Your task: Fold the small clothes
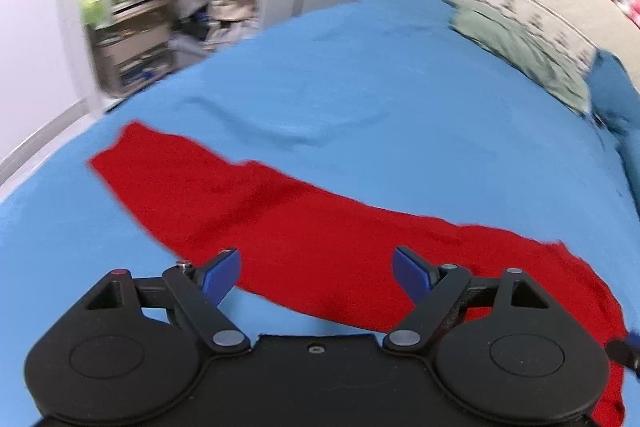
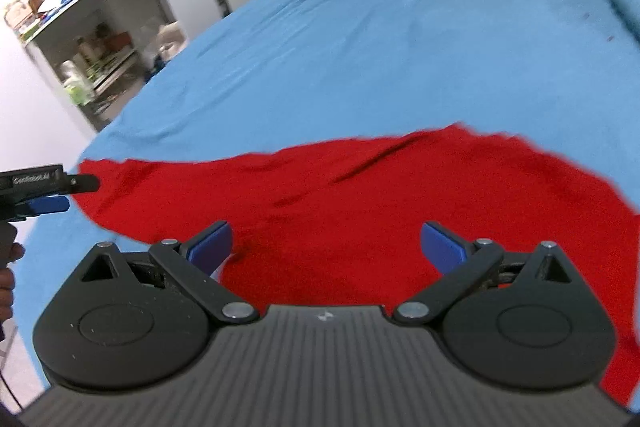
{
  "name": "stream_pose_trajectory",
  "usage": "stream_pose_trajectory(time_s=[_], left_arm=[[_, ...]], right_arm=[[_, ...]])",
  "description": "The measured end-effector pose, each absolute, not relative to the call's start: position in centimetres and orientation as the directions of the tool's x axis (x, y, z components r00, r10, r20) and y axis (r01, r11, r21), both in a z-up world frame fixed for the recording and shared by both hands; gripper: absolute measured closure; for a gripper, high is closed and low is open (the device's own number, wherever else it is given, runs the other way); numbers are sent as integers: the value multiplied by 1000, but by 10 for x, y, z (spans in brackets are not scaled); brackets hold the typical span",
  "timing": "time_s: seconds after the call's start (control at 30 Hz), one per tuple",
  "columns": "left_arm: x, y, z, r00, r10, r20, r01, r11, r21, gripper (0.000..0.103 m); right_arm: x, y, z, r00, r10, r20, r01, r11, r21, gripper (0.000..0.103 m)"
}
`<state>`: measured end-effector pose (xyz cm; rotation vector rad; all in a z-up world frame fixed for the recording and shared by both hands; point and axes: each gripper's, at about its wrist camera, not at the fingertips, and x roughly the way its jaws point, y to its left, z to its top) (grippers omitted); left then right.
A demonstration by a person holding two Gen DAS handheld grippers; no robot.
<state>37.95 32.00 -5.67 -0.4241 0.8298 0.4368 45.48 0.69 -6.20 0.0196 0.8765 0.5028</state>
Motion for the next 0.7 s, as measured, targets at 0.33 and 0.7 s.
stream_pose_trajectory(time_s=[0.33, 0.7], left_arm=[[352, 440, -108, 564, 224, -795, -664, 695, -275, 19], [376, 469, -144, 613, 231, -755, -670, 658, -343, 41]], right_arm=[[446, 99, -111, 461, 425, -779, -405, 882, 242, 0], [446, 123, -135, 455, 416, -788, -418, 881, 223, 0]])
